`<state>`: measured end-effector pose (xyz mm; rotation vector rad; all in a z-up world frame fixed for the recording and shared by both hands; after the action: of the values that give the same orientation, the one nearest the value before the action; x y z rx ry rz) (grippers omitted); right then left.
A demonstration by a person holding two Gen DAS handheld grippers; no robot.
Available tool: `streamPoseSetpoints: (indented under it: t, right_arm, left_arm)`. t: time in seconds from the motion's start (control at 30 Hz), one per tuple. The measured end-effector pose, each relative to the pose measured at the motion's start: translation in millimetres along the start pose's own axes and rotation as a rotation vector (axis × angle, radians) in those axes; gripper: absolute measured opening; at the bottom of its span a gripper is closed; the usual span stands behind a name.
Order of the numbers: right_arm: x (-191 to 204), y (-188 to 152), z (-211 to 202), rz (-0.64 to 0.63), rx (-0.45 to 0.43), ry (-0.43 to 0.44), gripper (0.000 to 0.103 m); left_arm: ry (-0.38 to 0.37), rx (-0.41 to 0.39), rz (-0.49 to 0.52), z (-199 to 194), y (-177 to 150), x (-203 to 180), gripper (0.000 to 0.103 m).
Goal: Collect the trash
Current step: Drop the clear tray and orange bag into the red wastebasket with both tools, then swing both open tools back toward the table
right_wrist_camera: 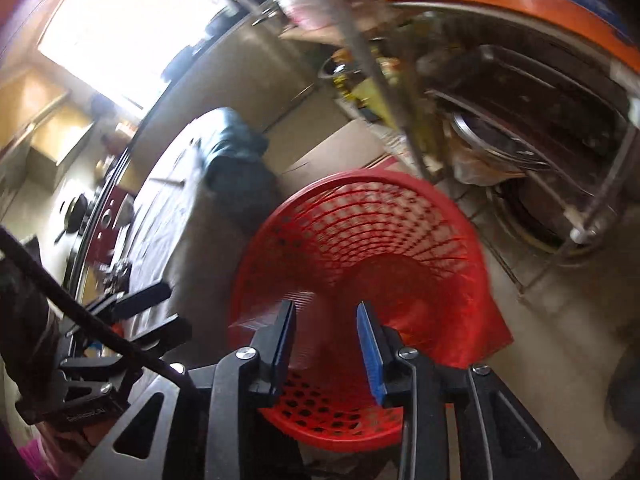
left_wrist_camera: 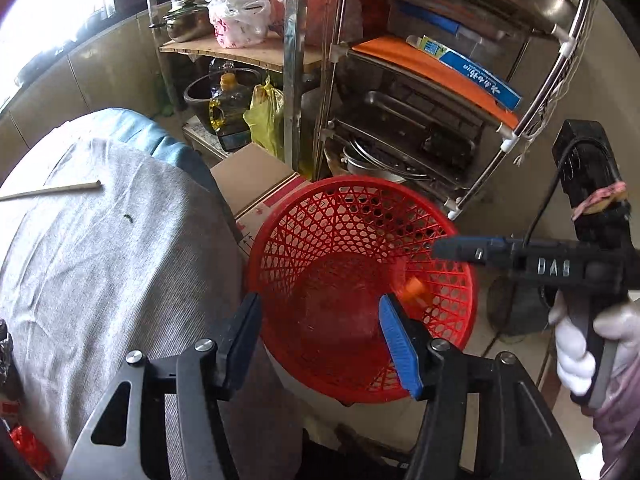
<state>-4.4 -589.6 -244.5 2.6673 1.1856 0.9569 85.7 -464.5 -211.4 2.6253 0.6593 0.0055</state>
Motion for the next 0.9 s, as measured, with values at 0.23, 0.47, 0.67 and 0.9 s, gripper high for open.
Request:
streamPoseSetpoints:
  t: [0.23, 0.47, 0.67, 0.9]
  right_arm:
    - [49.2, 39.3, -33.3, -0.172, -0.130, -0.068, 0.040]
    - [231.4, 58.1, -108.0, -0.627, -0.431, -0.059, 0.073]
    - [269.5, 15.4, -27.7, -0.506, -0.177, 0.025, 0.101]
    - [329.7, -24.6, 42.5, -0.454, -0.019, 0.128, 0.075]
  left_arm:
    - [0.122, -0.097, -0.076, -59.8, -36.6, 54.6, 0.062]
    - [0.263, -0.261, -0.268, -156.5, -97.7, 131.3, 0.063]
    - [0.353, -0.369, -0.491, -227.9, -199.1, 197.7, 0.066]
    - [0.383, -0.387, -0.641, -252.2, -284.0, 250.3, 0.067]
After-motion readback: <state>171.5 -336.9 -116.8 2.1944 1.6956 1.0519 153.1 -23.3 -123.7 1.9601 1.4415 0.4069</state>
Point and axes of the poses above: each gripper's, at about its wrist camera, not at the fingertips, and z roughly the way its jaws point, x to its left, y to its top, the point moved 8 cm from there along z, roughly the way its jaws point, and after that the axes turned 5 degrees about x, right-handed, at the moved point
